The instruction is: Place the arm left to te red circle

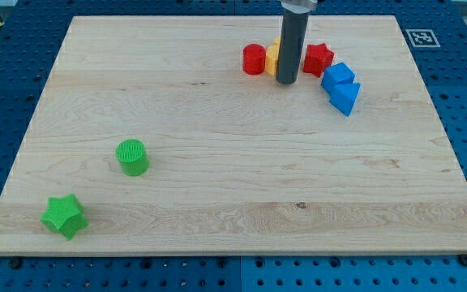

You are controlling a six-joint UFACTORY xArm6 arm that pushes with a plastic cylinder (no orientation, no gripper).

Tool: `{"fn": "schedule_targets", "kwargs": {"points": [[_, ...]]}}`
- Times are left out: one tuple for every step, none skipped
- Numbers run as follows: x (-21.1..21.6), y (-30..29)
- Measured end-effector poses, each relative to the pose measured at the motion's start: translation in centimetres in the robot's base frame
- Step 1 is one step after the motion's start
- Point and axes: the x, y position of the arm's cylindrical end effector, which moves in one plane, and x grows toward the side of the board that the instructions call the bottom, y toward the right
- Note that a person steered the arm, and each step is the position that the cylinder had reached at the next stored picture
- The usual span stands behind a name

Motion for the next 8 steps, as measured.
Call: {"fn": "schedule_targets", "kwargs": {"points": [[-0.3,0.0],[-1.8,-0.7],[-1.8,-1.2],[-1.2,-0.1],[2.6,1.6],[6.0,1.2],[7.5,-2.2],[4.2,-6.0]]}}
